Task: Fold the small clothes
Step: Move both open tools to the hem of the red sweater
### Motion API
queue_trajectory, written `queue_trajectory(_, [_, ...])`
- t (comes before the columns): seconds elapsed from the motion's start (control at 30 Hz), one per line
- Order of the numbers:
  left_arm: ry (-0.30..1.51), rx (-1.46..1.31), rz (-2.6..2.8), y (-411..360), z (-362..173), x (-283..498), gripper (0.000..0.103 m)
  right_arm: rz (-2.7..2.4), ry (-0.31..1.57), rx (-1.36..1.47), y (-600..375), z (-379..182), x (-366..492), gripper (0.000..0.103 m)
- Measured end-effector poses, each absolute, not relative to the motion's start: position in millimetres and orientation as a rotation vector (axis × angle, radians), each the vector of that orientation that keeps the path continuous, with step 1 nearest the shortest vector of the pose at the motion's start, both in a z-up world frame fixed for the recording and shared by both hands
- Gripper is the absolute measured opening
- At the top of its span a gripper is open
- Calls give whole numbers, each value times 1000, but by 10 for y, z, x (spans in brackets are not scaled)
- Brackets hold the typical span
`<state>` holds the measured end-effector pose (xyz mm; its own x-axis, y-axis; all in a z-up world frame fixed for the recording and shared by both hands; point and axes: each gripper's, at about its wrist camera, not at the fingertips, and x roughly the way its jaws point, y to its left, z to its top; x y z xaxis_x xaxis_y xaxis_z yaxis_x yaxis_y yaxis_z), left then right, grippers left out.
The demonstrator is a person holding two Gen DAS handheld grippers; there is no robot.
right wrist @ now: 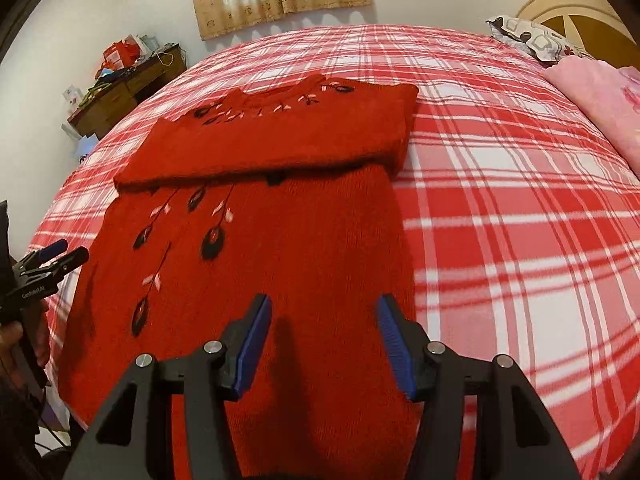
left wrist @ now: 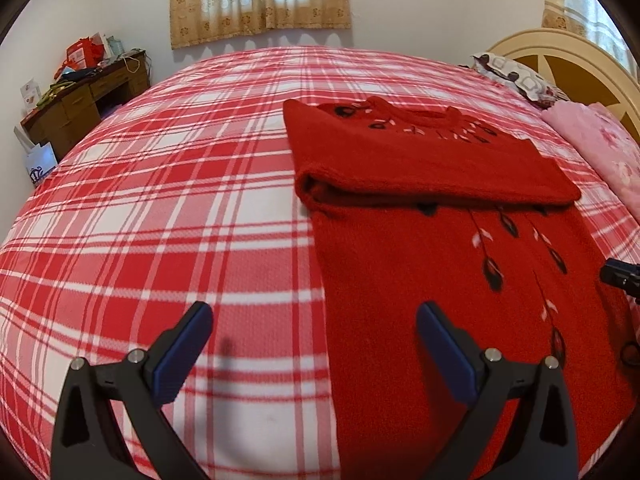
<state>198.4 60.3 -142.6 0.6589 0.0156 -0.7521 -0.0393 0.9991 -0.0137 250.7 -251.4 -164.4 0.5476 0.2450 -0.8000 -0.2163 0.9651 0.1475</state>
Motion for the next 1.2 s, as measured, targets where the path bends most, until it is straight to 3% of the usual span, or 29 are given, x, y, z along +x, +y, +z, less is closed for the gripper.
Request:
queue_trajectory(0.63, [921,-62,-75,583,-1501,1285,102,275,977,3,-2511,-1653,1843,57])
queue_trajectory(1.2, [1030,-145,-184,433,-1643,814,78,291,962,-20,-2564,-1694,1395,57])
